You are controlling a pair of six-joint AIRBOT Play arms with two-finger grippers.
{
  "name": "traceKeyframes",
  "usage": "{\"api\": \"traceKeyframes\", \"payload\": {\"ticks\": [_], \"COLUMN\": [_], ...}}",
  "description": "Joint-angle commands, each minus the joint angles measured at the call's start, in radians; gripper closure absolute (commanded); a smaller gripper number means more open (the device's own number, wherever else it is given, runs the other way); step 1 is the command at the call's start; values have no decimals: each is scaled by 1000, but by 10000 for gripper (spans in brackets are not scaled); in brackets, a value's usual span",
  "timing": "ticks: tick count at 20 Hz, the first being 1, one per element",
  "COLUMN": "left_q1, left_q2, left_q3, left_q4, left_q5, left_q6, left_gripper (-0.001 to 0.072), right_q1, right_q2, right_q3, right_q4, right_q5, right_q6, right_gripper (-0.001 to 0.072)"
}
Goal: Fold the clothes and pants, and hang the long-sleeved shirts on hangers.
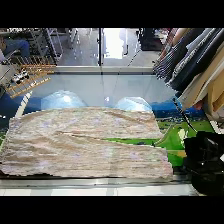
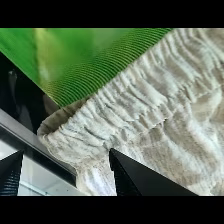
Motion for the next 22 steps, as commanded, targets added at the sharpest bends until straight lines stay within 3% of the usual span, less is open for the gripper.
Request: {"api": "traceKeyframes", "payload": {"ticks": [1, 4, 6, 7, 8, 9, 11, 12, 18, 22], "left_q1": [1, 1, 1, 1, 1, 1, 1, 1, 1, 1], "left_q2": [-2, -2, -2, -2, -2, -2, -1, -1, -1, -1], "left_q3": [-72, -79, -79, -79, -79, -79, -79, -78, -78, -77], "left_q4": [-7, -26, -30, -30, -36, -51, -100, -137, -206, -206], "left_q5": [70, 107, 119, 119, 118, 118, 118, 115, 104, 83], "left_q6": [-5, -5, -6, -6, -5, -3, 3, 18, 20, 26], "left_gripper": [121, 121, 134, 210, 382, 496, 653, 692, 692, 692], "right_q1": [-143, -145, -145, -145, -145, -145, -145, -145, -145, -89], "right_q2": [-9, -82, -143, -166, -180, -191, -204, -210, -269, -330], "right_q3": [-56, -79, -79, -79, -79, -78, -78, -78, -79, -79], "right_q4": [127, 161, 163, 171, 188, 214, 237, 237, 258, 264], "right_q5": [55, 46, 22, -4, -28, -51, -107, -129, -112, -153], "right_q6": [-45, -55, -63, -64, -82, -101, -115, -115, -200, -236], "right_gripper": [255, 175, 175, 185, 197, 197, 197, 197, 216, 276]}}
